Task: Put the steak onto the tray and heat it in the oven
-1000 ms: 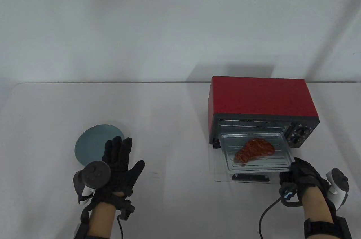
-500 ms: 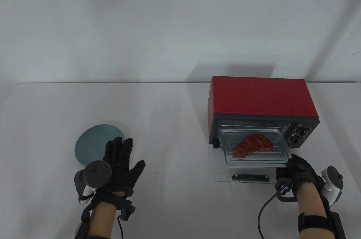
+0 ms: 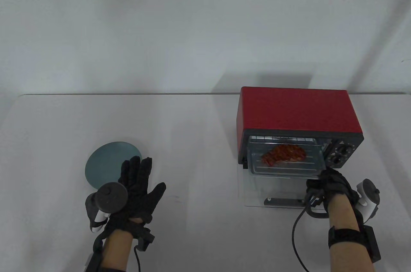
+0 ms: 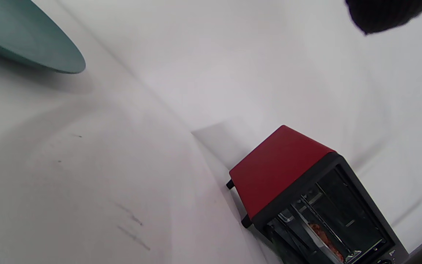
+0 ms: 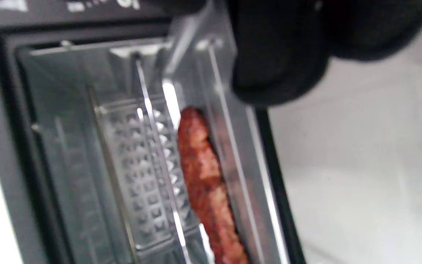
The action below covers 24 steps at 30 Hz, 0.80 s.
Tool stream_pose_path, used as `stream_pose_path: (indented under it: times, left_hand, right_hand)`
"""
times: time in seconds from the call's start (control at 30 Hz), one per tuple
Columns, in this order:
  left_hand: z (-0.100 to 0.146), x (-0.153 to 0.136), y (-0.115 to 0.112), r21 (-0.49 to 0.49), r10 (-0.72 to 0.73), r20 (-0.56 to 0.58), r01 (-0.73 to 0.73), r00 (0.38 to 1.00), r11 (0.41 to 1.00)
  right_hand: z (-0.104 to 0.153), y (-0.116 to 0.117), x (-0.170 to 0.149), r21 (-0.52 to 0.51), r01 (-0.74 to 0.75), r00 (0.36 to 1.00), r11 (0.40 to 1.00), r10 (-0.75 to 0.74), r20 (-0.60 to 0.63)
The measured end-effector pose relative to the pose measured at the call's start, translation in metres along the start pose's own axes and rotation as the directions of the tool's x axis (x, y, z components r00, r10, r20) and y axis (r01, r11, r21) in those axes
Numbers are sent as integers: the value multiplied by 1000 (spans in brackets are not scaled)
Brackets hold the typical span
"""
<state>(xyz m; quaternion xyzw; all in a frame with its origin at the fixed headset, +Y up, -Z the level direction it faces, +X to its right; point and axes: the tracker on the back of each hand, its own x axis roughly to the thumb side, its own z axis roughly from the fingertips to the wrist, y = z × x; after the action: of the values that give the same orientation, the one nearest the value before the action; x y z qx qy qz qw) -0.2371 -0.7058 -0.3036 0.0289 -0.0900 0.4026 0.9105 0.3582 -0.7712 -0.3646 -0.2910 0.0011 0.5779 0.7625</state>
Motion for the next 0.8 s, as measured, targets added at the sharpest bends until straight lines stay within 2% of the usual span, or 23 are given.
stream_pose_path:
  times: [0.13, 0.33, 0.5, 0.6, 0.7, 0.8]
  left_hand:
    - [0, 0, 0, 0, 3, 0, -3, 1000, 1000]
    - [-1, 0, -1, -9, 3, 2, -3, 1000, 1000]
    - [-1, 0, -2, -8, 2, 9, -2, 1000, 1000]
    - [-1, 0, -2, -6, 1, 12, -1, 1000, 1000]
    - [-1, 1, -3, -11, -3, 16, 3, 1000, 1000]
    - [-2, 1, -5, -17, -6, 20, 7, 1000, 1000]
  right_hand:
    - [-7, 6, 4, -22, 3, 1000, 1000, -3, -18]
    - [-5, 2, 8, -14, -43, 999, 999, 43, 33]
    - [10, -20, 14, -37, 3, 993, 999, 2, 114]
    - [25, -36, 25, -60, -17, 975, 998, 30, 222]
    - [43, -37, 41, -86, -162, 908, 983, 183, 378]
    - [59, -24, 52, -106, -368, 775, 924, 368, 514]
